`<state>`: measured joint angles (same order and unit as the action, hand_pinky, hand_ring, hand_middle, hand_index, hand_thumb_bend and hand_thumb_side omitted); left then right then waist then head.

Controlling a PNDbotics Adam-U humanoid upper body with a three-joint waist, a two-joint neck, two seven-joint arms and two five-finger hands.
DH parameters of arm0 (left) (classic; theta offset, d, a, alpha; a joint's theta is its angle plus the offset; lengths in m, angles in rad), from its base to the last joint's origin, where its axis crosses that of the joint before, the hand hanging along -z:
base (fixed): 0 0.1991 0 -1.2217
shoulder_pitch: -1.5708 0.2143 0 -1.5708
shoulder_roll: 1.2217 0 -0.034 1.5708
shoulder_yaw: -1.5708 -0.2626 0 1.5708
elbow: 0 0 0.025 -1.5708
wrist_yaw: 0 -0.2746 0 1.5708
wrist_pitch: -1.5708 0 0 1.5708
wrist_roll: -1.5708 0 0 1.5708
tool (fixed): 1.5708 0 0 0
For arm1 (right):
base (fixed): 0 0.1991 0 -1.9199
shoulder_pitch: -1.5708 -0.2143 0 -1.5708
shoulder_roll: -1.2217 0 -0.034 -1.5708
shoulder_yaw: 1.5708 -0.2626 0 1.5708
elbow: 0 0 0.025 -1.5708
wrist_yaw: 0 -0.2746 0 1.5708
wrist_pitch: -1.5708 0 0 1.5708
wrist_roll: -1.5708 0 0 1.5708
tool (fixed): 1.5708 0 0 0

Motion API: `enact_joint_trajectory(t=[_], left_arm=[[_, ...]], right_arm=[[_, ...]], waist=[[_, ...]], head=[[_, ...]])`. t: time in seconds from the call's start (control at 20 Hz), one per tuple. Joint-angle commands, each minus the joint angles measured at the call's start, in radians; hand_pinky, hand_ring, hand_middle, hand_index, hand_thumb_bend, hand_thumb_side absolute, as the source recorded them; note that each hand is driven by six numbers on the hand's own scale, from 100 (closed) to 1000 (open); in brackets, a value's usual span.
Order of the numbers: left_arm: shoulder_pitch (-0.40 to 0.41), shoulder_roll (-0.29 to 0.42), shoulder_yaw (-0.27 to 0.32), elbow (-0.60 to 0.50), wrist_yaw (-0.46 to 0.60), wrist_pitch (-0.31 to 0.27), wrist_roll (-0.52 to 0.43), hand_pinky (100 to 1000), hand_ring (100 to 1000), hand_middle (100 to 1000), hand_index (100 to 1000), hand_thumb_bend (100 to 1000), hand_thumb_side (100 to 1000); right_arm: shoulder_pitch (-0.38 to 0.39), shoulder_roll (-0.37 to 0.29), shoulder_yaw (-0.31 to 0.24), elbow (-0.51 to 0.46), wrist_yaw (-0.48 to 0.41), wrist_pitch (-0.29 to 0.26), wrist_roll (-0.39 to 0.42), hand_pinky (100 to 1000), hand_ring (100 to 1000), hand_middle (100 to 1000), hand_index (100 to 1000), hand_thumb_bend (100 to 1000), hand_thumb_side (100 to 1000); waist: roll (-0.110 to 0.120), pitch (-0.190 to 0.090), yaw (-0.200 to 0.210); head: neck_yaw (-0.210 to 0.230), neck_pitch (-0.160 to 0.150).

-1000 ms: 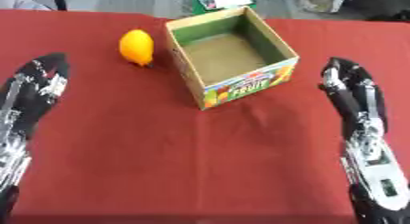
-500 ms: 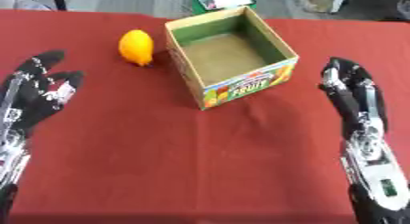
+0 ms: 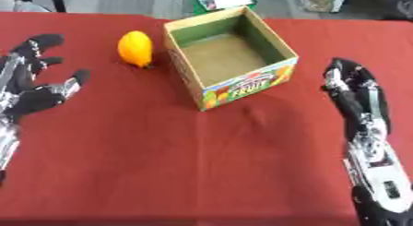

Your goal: Pick up objects on the table and place them in the box.

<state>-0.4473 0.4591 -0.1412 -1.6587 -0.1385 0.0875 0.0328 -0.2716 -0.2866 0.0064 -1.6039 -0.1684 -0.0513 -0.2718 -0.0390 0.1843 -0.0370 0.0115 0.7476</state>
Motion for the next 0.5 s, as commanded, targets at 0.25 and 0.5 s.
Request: enact_joint_trajectory(t=[0.25, 0.5], left_arm=[[-0.166, 0.115, -0.024, 0.107, -0.208, 0.056, -0.056, 796, 912, 793, 774, 544, 100], [-0.290, 0.105, -0.045, 0.263, -0.342, 0.050, -0.091, 780, 891, 779, 772, 568, 100]], right_arm=[[-0.005, -0.019, 0.001, -0.020, 0.002, 0.000, 0.008, 628, 724, 610, 741, 100, 409], [-0.006, -0.021, 0.005, -0.019, 0.001, 0.000, 0.012, 628, 723, 610, 741, 100, 408]], waist=[[0.005, -0.017, -0.017], [0.007, -0.016, -0.024]], head=[[0.006, 0.006], [0.010, -0.001]])
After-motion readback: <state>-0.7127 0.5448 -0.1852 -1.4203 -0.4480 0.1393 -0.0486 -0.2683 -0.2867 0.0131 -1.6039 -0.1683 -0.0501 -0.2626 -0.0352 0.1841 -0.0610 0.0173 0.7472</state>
